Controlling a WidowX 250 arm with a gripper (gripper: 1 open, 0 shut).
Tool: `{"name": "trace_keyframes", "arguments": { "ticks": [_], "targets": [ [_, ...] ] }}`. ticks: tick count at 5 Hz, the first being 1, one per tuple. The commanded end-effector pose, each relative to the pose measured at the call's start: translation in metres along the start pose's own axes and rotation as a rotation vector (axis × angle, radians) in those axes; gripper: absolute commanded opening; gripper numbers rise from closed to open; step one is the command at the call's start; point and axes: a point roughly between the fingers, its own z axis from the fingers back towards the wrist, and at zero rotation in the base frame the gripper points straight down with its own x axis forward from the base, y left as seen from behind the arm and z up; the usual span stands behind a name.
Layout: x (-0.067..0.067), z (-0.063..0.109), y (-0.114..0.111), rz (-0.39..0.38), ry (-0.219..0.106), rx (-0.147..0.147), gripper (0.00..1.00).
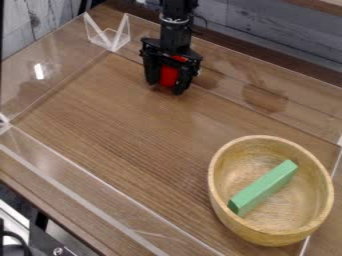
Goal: Move the red object to the right side of the table
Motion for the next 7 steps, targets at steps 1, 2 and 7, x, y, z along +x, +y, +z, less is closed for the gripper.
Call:
{"name": "trace_keyframes", "arguments": {
  "ticks": [1,2,7],
  "targets": [
    [0.0137,0.0148,0.0048,0.011,-0.075,0.010,1.00],
    [0.0144,0.0153,0.0046,0.015,-0.073,0.009,1.00],
    [0.0131,0.0179,0.0035,0.032,-0.067,0.007,1.00]
  ]
}}
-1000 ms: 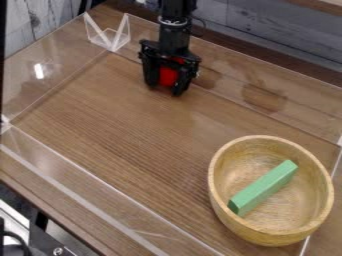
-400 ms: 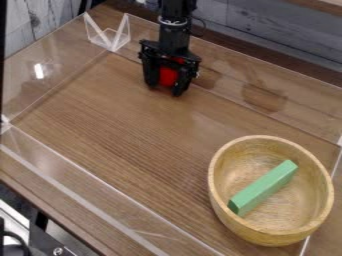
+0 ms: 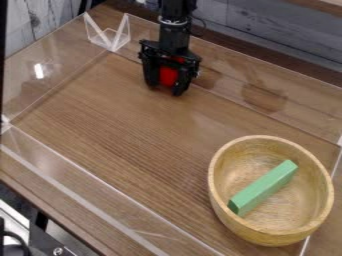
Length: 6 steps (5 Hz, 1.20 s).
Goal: Move the red object to the right side of the table
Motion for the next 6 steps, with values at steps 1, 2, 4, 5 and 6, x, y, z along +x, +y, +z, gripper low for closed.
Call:
{"name": "trace_keyframes", "arguments": {
  "ticks": [1,2,4,5,6],
  "targets": [
    [0.011,0.021,0.003,0.008,-0.071,0.010,1.00],
    [0.010,0.021,0.003,0.011,-0.072,0.007,0.00],
    [0.006,0.034,0.001,0.015,-0.086,-0.015,0.00],
    [0.003,0.051,-0.002,0.016,-0.105,-0.035,0.00],
    [-0.001,0.069,-0.007,0.012,-0.128,-0.053,0.00]
  ]
}}
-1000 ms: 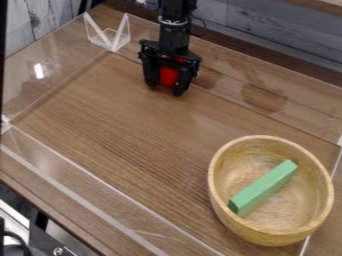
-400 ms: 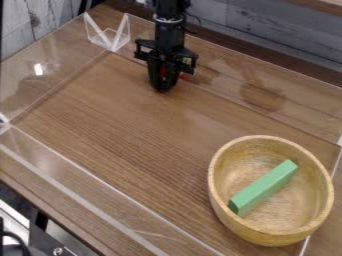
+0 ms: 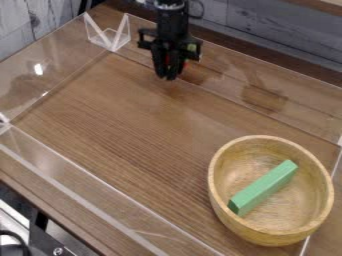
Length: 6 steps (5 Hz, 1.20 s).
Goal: Move the red object to the right side of the table
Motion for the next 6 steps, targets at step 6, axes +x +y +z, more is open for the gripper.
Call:
{"name": "trace_keyframes", "arguments": {
  "ticks": [6],
  "targets": [
    [-0.017,-0.023,-0.085,-0.234,-0.001,-0.004,0.00]
  ]
}}
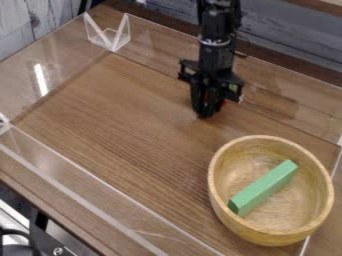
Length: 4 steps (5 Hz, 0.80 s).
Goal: Move the red object to the right side of the table
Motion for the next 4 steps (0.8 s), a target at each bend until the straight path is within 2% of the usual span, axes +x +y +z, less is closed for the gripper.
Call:
{"name": "trace_keyframes", "arguments": {
  "ticks": [1,2,3,4],
  "targets": [
    [0.0118,0.0155,-0.0036,-0.013,-0.063,0.007,0.00],
    [0.0118,0.0174,-0.0046,-0.008,-0.066,-0.001,1.00],
    [0.0110,0.0224,-0.0058,-0.005,-0.075,-0.009,1.00],
    [0.0122,0.0203,-0.0065,-0.003,-0.075,-0.012,1.00]
  ]
}}
